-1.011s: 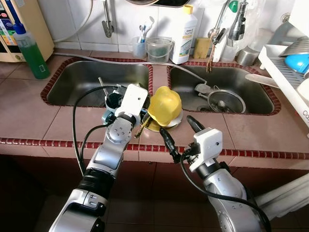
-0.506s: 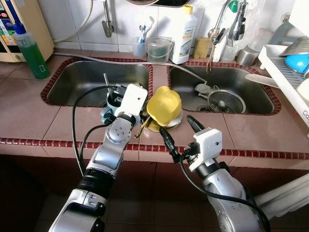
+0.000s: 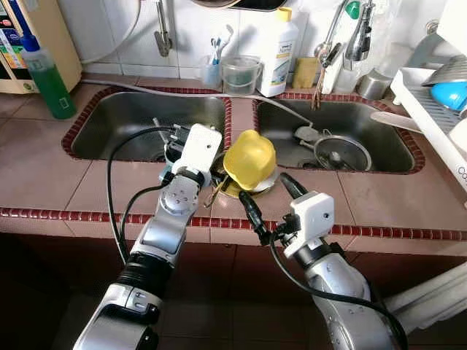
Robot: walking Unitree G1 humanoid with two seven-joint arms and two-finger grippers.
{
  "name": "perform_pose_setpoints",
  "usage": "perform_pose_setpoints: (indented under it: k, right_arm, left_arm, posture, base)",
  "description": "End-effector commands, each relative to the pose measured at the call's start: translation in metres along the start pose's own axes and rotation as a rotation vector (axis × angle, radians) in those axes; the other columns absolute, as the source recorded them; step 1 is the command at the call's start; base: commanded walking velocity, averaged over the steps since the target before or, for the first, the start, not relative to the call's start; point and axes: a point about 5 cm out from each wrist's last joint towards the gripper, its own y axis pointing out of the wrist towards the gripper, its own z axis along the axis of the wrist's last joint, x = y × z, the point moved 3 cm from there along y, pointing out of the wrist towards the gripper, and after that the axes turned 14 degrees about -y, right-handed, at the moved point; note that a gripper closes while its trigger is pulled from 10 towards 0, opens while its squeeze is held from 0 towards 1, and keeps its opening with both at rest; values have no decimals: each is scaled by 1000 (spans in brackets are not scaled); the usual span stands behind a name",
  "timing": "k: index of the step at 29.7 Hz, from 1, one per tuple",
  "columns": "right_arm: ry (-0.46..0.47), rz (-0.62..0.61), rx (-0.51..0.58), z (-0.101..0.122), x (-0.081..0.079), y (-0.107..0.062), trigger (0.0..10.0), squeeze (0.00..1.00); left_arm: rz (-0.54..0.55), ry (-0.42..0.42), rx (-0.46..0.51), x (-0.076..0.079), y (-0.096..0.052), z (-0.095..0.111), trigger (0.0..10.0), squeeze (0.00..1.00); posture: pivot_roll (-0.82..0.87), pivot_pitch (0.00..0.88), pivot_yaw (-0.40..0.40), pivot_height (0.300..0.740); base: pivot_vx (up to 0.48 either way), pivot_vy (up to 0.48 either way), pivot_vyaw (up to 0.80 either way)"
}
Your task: Kitchen organization
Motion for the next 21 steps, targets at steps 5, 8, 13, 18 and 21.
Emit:
perform_pose_setpoints:
  k: [5, 8, 13, 18, 21]
  right_arm:
    - [-8, 8, 8, 2, 1, 1, 10000, 0]
    - [-9, 9, 9, 2, 2, 2, 10000, 0]
    - [-12, 12, 12, 3, 1, 3, 10000, 0]
    - [-12, 12, 14, 2, 1, 4, 10000, 0]
    - [-12, 14, 16, 3, 1, 5, 10000, 0]
  left_arm:
    - [-4, 3, -17, 3, 1, -2, 706, 0]
    - [-17, 26, -28, 5, 2, -2, 10000, 0]
    - [-17, 17, -23, 3, 3, 1, 10000, 0]
    - [-14, 10, 38, 0, 3, 15, 10000, 0]
    - [-13, 16, 62, -2, 3, 22, 10000, 0]
  posture:
    - [-198, 57, -16, 740]
    - [-196, 58, -18, 740]
    - [-196, 55, -19, 740]
    - [-192, 53, -20, 740]
    - [-189, 56, -21, 740]
  base:
    - [0, 0, 0]
    - [0, 0, 0]
    - [0, 0, 0]
    - [0, 0, 0]
    - [0, 0, 0]
